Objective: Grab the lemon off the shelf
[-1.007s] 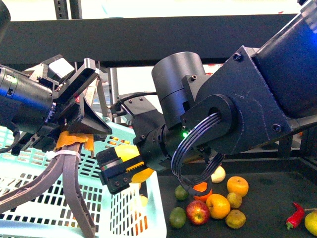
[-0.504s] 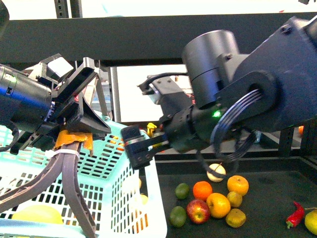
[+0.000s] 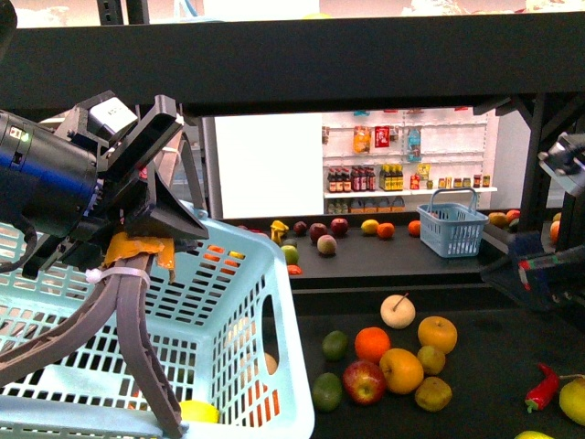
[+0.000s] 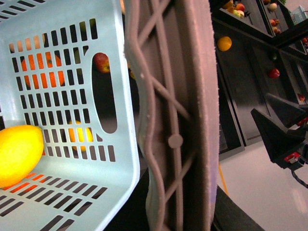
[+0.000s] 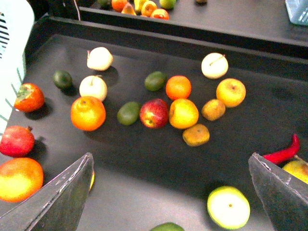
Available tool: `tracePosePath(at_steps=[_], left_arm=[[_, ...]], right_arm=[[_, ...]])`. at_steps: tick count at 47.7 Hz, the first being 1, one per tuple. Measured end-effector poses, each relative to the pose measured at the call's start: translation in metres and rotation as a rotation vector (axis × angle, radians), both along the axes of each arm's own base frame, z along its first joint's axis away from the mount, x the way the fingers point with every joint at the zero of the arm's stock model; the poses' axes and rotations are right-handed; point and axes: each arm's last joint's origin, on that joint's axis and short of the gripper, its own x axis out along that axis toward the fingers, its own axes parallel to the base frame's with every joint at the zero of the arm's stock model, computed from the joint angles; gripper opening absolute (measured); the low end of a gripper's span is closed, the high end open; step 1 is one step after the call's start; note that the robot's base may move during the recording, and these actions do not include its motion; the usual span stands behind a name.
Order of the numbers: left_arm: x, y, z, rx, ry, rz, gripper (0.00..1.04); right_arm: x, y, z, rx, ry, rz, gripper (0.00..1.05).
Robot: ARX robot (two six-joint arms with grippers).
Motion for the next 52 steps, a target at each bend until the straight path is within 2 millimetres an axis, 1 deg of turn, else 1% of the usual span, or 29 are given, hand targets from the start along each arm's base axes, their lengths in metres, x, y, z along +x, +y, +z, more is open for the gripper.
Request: tracePosePath(at_steps=[6, 12, 13, 18, 28, 33, 40, 52], left_arm=[[0.0, 0.0, 0.0, 0.002, -0.001, 0.002, 0.13], [0.0, 0.0, 0.0, 0.002, 0.0, 0.004, 0.13], [0.0, 0.0, 0.0, 0.003, 0.0, 0.005, 0.13], [0.0, 0.0, 0.0, 0.002, 0.0, 0.004, 0.13], [0.0, 0.0, 0.0, 0.001, 0.0, 0.002, 0.13], [0.0, 0.0, 0.0, 0.001, 0.0, 0.002, 0.13], [0.0, 0.0, 0.0, 0.002, 0.0, 0.003, 0.13], [0.0, 0.0, 0.0, 0.001, 0.0, 0.002, 0.13]], right_arm=[[-0.002, -0.009, -0.016, 0.01, 0.014, -0.007, 0.97], [-0.001, -0.009, -0.036, 0.014, 0.04, 0.001, 0.97], [0.0, -0.008, -0.043, 0.015, 0.054, 0.004, 0.97], [0.001, -0.005, -0.065, 0.023, 0.097, 0.023, 0.97], [0.007, 0.002, -0.1, 0.012, 0.168, 0.052, 0.97], [0.011, 0.01, -0.116, 0.009, 0.198, 0.074, 0.97], [0.015, 0.023, -0.132, 0.007, 0.217, 0.107, 0.97], [0.021, 0.04, -0.145, 0.021, 0.238, 0.13, 0.97]])
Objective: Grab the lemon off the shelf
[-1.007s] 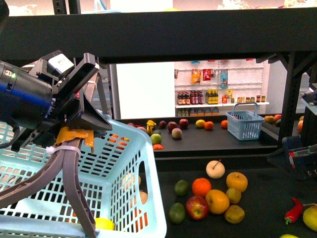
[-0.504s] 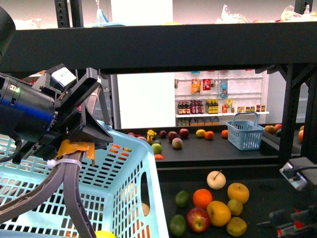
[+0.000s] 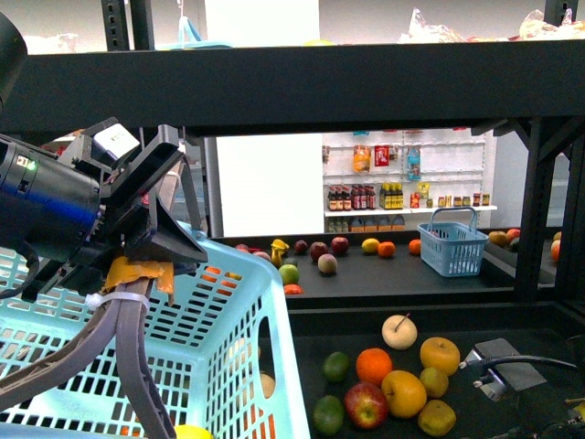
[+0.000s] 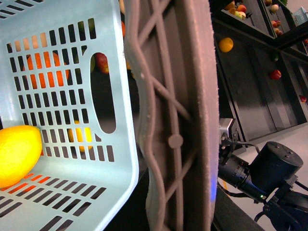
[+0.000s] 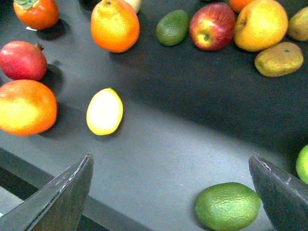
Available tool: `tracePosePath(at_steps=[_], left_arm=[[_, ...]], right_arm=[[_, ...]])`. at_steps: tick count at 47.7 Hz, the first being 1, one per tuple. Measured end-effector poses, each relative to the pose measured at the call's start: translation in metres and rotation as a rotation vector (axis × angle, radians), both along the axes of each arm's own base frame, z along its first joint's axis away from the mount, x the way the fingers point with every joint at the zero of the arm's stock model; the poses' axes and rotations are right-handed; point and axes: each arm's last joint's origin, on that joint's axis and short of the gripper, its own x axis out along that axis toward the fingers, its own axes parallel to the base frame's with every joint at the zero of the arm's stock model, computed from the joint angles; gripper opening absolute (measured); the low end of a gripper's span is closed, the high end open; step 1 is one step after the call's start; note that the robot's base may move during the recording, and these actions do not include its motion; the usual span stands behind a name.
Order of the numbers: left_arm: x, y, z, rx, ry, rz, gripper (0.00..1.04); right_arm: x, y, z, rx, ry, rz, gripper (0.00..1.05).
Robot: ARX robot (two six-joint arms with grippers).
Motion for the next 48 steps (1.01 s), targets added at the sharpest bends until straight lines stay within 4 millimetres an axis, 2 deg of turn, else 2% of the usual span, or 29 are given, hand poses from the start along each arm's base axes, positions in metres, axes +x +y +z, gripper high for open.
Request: tracePosePath(at_steps=[9, 15, 36, 48], left_arm=[[0.0, 0.0, 0.0, 0.0, 0.0, 0.0, 0.13], [0.0, 0.0, 0.0, 0.0, 0.0, 0.0, 0.13], [0.0, 0.0, 0.0, 0.0, 0.0, 0.0, 0.13], [0.0, 0.0, 0.0, 0.0, 0.0, 0.0, 0.13]], right_arm=[[-0.002, 0.019, -0.016, 0.009, 0.027, 0.035, 0.97], [-0.003, 0.039, -0.029, 0.008, 0.048, 0.08, 0.97], [0.009, 0.084, -0.07, -0.024, 0.055, 0.161, 0.97], [0.024, 0.105, -0.083, -0.029, 0.048, 0.194, 0.97]])
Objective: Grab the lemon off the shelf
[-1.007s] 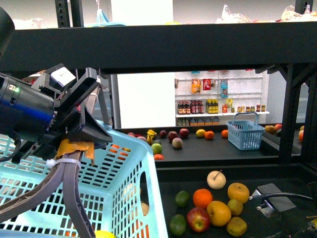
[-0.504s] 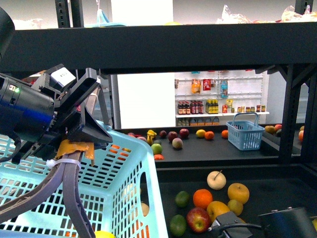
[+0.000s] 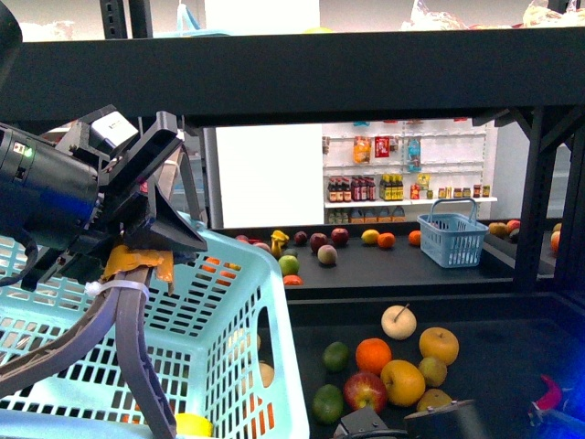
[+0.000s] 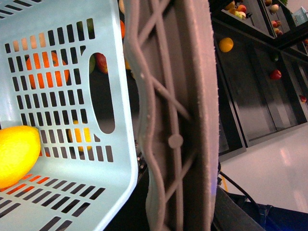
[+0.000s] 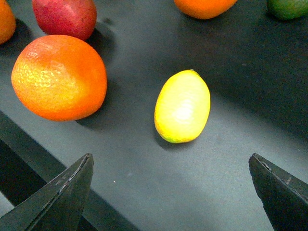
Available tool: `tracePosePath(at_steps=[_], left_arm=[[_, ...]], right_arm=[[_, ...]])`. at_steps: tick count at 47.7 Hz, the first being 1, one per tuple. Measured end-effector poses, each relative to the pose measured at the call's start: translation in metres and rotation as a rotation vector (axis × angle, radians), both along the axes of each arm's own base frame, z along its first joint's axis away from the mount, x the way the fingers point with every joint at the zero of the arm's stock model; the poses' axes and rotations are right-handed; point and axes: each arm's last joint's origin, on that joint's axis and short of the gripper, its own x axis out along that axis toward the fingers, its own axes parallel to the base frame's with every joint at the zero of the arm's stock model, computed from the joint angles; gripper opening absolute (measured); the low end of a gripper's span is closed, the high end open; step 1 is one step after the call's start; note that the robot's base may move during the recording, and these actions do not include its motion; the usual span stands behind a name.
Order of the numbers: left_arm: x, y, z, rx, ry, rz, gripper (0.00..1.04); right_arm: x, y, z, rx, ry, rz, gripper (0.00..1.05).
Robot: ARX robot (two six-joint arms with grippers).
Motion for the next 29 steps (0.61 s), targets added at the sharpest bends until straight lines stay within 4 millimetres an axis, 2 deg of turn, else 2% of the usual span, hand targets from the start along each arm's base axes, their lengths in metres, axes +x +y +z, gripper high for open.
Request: tracePosePath(at_steps=[11, 29], left_arm=[[0.0, 0.0, 0.0, 0.0, 0.0, 0.0, 0.13], [0.0, 0.0, 0.0, 0.0, 0.0, 0.0, 0.13]], right_arm=[[0.016, 0.017, -0.015, -0.022, 0.003, 0.021, 0.97], [0.036, 0.031, -0.027, -0.037, 0.015, 0.019, 0.97]])
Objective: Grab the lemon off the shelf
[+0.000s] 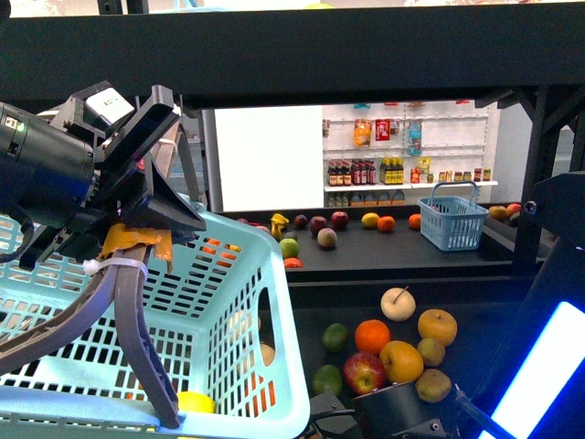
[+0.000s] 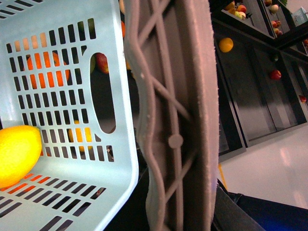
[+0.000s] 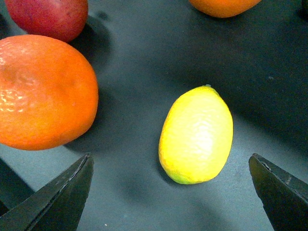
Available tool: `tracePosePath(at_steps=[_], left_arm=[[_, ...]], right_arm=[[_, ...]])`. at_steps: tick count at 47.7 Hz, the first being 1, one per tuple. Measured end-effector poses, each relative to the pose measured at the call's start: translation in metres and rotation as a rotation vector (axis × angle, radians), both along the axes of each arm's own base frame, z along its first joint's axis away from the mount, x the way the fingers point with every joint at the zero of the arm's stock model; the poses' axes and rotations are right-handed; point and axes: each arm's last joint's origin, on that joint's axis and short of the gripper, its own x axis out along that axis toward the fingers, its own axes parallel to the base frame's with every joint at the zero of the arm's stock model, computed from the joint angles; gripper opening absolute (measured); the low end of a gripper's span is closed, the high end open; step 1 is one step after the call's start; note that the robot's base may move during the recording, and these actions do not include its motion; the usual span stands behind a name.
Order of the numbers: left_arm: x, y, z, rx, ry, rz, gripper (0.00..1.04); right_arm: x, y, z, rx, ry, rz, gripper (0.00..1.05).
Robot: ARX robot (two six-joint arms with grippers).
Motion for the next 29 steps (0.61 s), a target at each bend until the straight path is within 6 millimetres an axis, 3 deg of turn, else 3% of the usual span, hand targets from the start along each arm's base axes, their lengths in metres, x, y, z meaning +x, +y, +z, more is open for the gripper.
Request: tracePosePath(at_steps=[18, 29], left_arm=[[0.0, 0.0, 0.0, 0.0, 0.0, 0.0, 0.13], [0.0, 0.0, 0.0, 0.0, 0.0, 0.0, 0.13]], right_arm=[[0.024, 0.017, 0.008, 0.052, 0.006, -0.027, 0.97], [0.03, 0.02, -0.001, 0.054, 0.039, -0.044, 0.97]])
